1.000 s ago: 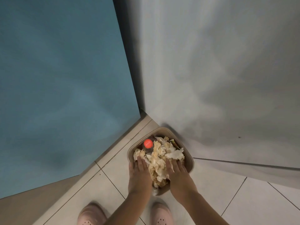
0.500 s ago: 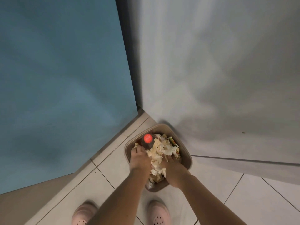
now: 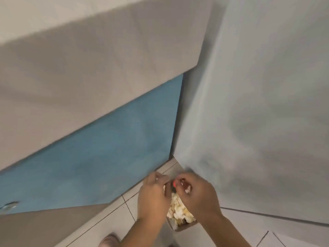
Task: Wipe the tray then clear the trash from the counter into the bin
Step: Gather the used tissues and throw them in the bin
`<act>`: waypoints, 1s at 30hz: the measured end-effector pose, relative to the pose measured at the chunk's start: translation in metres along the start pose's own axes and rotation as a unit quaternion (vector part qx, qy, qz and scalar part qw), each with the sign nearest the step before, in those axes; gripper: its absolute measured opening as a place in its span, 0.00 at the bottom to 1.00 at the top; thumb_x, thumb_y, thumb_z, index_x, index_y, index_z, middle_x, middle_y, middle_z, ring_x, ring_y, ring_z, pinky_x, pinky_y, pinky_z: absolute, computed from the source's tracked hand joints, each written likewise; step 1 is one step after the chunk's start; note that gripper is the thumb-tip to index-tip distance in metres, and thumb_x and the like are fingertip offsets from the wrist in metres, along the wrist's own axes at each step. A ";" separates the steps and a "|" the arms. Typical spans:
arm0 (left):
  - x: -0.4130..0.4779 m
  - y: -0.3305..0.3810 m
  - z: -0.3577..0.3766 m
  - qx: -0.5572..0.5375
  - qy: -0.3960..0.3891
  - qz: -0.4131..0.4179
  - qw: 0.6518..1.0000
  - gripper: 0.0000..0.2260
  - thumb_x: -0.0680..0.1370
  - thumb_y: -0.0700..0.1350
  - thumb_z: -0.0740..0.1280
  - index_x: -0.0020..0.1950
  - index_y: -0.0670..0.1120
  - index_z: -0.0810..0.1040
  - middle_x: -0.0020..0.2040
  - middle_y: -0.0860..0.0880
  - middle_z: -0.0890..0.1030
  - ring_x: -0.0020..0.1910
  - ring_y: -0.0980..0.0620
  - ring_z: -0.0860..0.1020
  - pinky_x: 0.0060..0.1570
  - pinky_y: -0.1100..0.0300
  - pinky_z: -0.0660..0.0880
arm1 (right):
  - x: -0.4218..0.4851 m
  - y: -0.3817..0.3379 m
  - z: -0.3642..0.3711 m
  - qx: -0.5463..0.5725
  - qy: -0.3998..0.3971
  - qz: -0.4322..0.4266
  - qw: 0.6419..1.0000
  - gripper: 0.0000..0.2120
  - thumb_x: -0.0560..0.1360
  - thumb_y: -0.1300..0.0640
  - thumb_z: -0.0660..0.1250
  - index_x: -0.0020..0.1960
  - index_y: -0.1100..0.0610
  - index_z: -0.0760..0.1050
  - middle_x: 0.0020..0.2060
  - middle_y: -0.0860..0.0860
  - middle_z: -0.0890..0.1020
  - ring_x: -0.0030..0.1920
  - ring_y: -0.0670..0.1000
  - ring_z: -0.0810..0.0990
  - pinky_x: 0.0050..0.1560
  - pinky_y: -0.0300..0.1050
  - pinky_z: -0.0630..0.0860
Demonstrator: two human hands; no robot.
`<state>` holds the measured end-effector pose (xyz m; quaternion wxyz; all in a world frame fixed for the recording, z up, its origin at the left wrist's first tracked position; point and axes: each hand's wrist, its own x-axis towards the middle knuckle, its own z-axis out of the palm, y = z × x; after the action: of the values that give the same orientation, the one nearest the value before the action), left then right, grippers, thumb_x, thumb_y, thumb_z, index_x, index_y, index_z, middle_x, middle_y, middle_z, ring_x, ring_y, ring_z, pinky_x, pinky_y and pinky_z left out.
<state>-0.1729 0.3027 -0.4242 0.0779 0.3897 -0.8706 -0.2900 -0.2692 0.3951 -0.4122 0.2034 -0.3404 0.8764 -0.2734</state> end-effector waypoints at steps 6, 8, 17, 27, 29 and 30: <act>-0.023 0.052 -0.190 -0.074 0.174 0.030 0.982 0.05 0.73 0.42 0.70 0.47 0.51 0.81 0.44 0.58 0.77 0.41 0.62 0.73 0.43 0.73 0.67 | -0.013 -0.160 -0.106 0.156 0.101 -0.154 0.970 0.14 0.70 0.37 0.62 0.47 0.44 0.78 0.32 0.44 0.76 0.30 0.45 0.74 0.31 0.34 0.71; -0.036 0.064 -0.245 -0.109 0.214 0.008 0.971 0.06 0.75 0.42 0.69 0.48 0.52 0.81 0.44 0.60 0.77 0.43 0.64 0.74 0.44 0.74 0.68 | -0.014 -0.206 -0.127 0.198 0.098 -0.202 0.954 0.12 0.70 0.40 0.64 0.47 0.46 0.79 0.31 0.45 0.76 0.28 0.44 0.71 0.30 0.36 0.70; -0.104 0.029 -0.430 -0.134 0.368 -0.071 0.917 0.06 0.77 0.48 0.65 0.52 0.55 0.80 0.47 0.62 0.78 0.46 0.61 0.76 0.43 0.69 0.72 | -0.038 -0.375 -0.140 0.254 -0.020 -0.349 0.902 0.07 0.73 0.51 0.67 0.50 0.45 0.78 0.34 0.46 0.76 0.28 0.47 0.70 0.33 0.32 0.69; -0.141 -0.143 -0.591 -0.017 0.394 -0.197 0.898 0.07 0.76 0.46 0.68 0.53 0.51 0.82 0.48 0.54 0.79 0.46 0.54 0.77 0.38 0.64 0.71 | -0.033 -0.562 -0.030 0.194 -0.118 -0.370 0.901 0.12 0.74 0.56 0.68 0.52 0.41 0.77 0.39 0.42 0.77 0.34 0.47 0.74 0.37 0.34 0.72; -0.146 -0.192 -0.619 0.061 0.381 -0.214 0.897 0.10 0.74 0.47 0.71 0.54 0.47 0.82 0.49 0.48 0.79 0.50 0.46 0.78 0.42 0.57 0.74 | -0.033 -0.594 -0.003 0.191 -0.122 -0.361 0.905 0.12 0.74 0.57 0.69 0.52 0.41 0.76 0.38 0.42 0.77 0.34 0.47 0.74 0.37 0.34 0.71; -0.146 -0.216 -0.632 0.099 0.369 -0.224 0.896 0.13 0.72 0.47 0.72 0.56 0.46 0.82 0.51 0.45 0.79 0.52 0.42 0.77 0.45 0.53 0.74 | -0.034 -0.610 0.011 0.188 -0.124 -0.359 0.906 0.12 0.74 0.57 0.69 0.52 0.41 0.76 0.38 0.43 0.77 0.34 0.47 0.74 0.37 0.34 0.71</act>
<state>0.2925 0.0140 -0.0155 0.2878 0.6593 -0.6930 -0.0477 0.0555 0.0380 -0.0382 0.2587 -0.6185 0.5954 -0.4429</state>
